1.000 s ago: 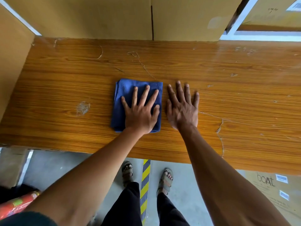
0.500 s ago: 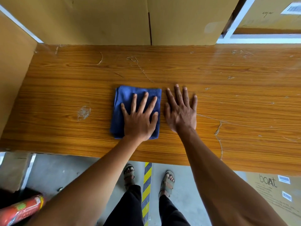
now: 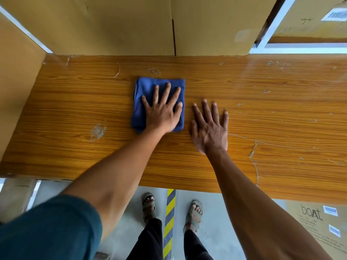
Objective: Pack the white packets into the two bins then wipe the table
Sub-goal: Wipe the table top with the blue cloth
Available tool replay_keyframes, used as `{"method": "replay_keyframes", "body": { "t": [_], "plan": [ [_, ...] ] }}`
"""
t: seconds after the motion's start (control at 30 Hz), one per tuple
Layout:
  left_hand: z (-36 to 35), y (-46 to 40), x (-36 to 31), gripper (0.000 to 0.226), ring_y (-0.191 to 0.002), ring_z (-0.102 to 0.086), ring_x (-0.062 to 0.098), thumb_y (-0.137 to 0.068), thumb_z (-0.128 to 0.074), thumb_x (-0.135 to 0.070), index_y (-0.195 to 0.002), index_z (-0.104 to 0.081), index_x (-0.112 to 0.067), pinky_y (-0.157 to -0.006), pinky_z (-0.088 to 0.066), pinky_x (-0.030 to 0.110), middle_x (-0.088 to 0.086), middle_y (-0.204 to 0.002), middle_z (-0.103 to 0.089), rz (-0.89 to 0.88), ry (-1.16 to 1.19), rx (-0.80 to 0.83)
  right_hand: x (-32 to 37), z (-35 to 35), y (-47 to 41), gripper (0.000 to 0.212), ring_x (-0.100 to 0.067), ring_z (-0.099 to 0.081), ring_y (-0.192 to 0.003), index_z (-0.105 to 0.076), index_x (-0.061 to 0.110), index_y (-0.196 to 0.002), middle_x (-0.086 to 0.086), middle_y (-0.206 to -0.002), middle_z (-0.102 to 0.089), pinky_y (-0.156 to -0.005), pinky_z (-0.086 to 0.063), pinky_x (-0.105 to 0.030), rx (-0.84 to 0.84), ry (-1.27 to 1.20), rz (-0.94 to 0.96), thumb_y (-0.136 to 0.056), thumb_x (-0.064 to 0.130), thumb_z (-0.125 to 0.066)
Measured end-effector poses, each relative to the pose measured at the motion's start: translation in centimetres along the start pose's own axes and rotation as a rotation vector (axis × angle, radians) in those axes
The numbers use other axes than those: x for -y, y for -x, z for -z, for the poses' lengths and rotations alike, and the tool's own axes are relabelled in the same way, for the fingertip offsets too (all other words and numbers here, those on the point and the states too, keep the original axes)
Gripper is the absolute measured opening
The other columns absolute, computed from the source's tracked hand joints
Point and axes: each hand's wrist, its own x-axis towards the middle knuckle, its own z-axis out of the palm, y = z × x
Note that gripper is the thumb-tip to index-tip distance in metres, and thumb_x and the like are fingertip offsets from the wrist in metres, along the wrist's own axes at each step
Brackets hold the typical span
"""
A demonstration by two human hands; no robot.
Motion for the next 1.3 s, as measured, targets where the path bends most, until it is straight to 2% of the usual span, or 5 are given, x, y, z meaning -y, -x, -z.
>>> {"method": "replay_keyframes", "body": {
  "t": [0.37, 0.6, 0.73, 1.07, 1.3],
  "plan": [
    [-4.6, 21.0, 0.6, 0.064, -0.164, 0.003, 0.032, -0.108, -0.023, -0.06, -0.168, -0.008, -0.045, -0.119, -0.01, 0.077, -0.008, -0.178, 0.001, -0.014, -0.059, -0.087, 0.1, 0.9, 5.7, 0.065, -0.022, 0.015, -0.162, 0.005, 0.032, -0.168, 0.002, -0.176, 0.011, -0.129, 0.0, -0.058, 0.069, 0.016, 0.051, -0.109, 0.056, -0.005],
    [-2.6, 12.8, 0.5, 0.062, -0.163, -0.002, 0.032, -0.107, -0.019, -0.063, -0.166, -0.012, -0.048, -0.118, -0.005, 0.081, -0.01, -0.178, -0.005, 0.009, -0.011, -0.107, 0.4, 0.0, 6.7, 0.063, -0.023, 0.01, -0.163, 0.001, 0.034, -0.169, 0.004, -0.177, 0.007, -0.129, -0.004, -0.06, 0.024, 0.008, 0.021, -0.11, 0.052, -0.014],
    [-0.5, 5.6, 0.4, 0.064, -0.163, 0.009, 0.029, -0.104, -0.009, -0.068, -0.165, -0.002, -0.051, -0.118, 0.004, 0.08, -0.013, -0.177, 0.007, 0.025, 0.007, -0.022, 0.4, -0.2, 6.3, 0.062, -0.023, 0.011, -0.162, 0.003, 0.036, -0.168, 0.004, -0.177, 0.008, -0.129, -0.001, -0.059, 0.015, -0.003, 0.021, -0.11, 0.053, -0.013],
    [-3.6, 18.5, 1.1, 0.062, -0.164, 0.002, 0.031, -0.108, -0.024, -0.061, -0.167, -0.01, -0.047, -0.119, -0.007, 0.077, -0.009, -0.178, -0.001, -0.032, -0.031, -0.082, 0.6, 0.5, 6.5, 0.063, -0.024, 0.009, -0.163, 0.001, 0.034, -0.169, 0.003, -0.177, 0.006, -0.128, -0.005, -0.061, 0.016, 0.008, 0.016, -0.111, 0.051, -0.015],
    [-1.1, 6.8, 0.4, 0.063, -0.163, 0.004, 0.032, -0.106, -0.014, -0.066, -0.166, -0.004, -0.05, -0.118, 0.001, 0.08, -0.01, -0.178, 0.004, 0.039, 0.011, -0.066, 0.4, -0.1, 6.3, 0.062, -0.023, 0.01, -0.163, 0.001, 0.036, -0.168, 0.004, -0.177, 0.007, -0.129, -0.004, -0.06, 0.015, 0.022, 0.009, -0.111, 0.053, -0.015]
  ]
}}
